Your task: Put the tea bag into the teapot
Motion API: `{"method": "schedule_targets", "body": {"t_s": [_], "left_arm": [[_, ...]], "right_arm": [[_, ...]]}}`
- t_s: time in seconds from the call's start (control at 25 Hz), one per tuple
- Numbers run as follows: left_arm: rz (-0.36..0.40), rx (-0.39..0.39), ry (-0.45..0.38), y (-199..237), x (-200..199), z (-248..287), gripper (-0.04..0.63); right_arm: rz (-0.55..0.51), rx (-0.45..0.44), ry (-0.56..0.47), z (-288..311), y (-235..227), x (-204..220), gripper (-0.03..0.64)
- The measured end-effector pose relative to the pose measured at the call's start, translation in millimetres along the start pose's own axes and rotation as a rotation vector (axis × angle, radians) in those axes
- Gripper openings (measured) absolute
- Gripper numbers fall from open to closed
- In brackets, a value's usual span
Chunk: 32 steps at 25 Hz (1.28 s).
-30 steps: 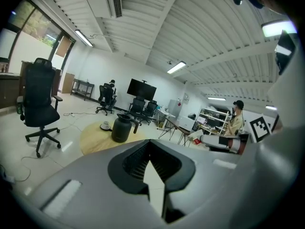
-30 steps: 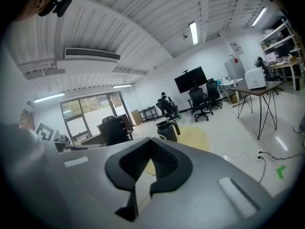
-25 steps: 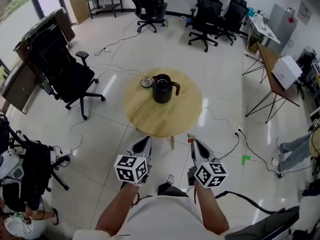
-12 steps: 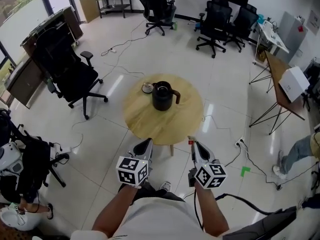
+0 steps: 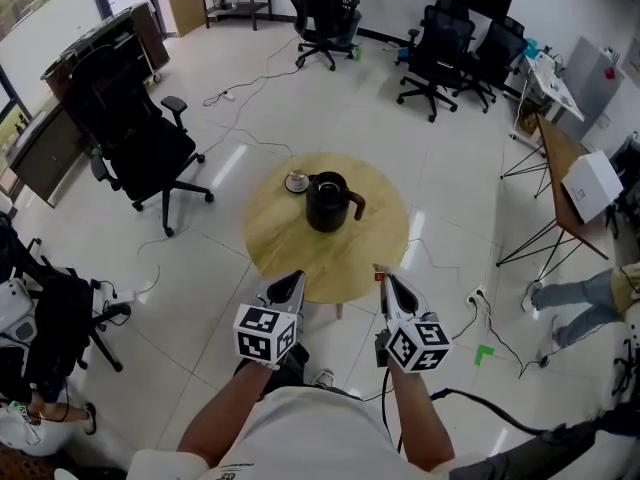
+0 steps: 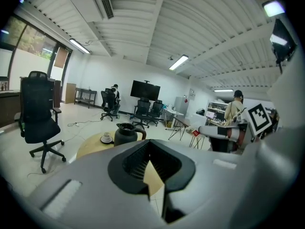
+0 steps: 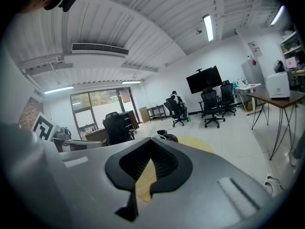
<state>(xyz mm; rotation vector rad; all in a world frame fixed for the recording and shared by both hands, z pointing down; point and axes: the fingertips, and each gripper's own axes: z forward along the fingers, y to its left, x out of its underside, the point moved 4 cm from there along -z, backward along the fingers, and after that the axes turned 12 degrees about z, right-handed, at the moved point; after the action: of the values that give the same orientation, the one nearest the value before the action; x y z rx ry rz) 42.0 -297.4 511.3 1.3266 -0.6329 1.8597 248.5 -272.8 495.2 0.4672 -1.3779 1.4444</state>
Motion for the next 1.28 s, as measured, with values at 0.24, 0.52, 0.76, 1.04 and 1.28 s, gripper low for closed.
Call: {"method": "schedule_targets", "body": {"t_s": [0.24,0.52,0.76,1.04,1.28], "left_arm": [[0.001,0.005,-0.013,28.7,-15.3,36.5,0.012],[-0.008,-0.013,-0.022,64.6,-42.9,68.9,0.012],[-0.024,0.007,0.021,83.3,-64.9,83.5,0.012],[-0.039,0.028,0.064,95.7,-63.1,97.8,0.012],[-0.067,0.036,0.08,103.6,-49.8,104.5,0.012]], "right_arm": [[-0.051,-0.003,-0.002,45.1,-4.7,-25.6,0.002],[-0.117,-0.018,0.001,100.2,2.6,-69.7,0.002],[-0.219,-0.039,0.026,143.9,26.6,-113.1,0.003],[-0.328,-0.042,0.138,199.3,29.1,-117.0,0.003],[-0.381,-0.014,0.252,237.4,16.4,-91.6,0.003]]}}
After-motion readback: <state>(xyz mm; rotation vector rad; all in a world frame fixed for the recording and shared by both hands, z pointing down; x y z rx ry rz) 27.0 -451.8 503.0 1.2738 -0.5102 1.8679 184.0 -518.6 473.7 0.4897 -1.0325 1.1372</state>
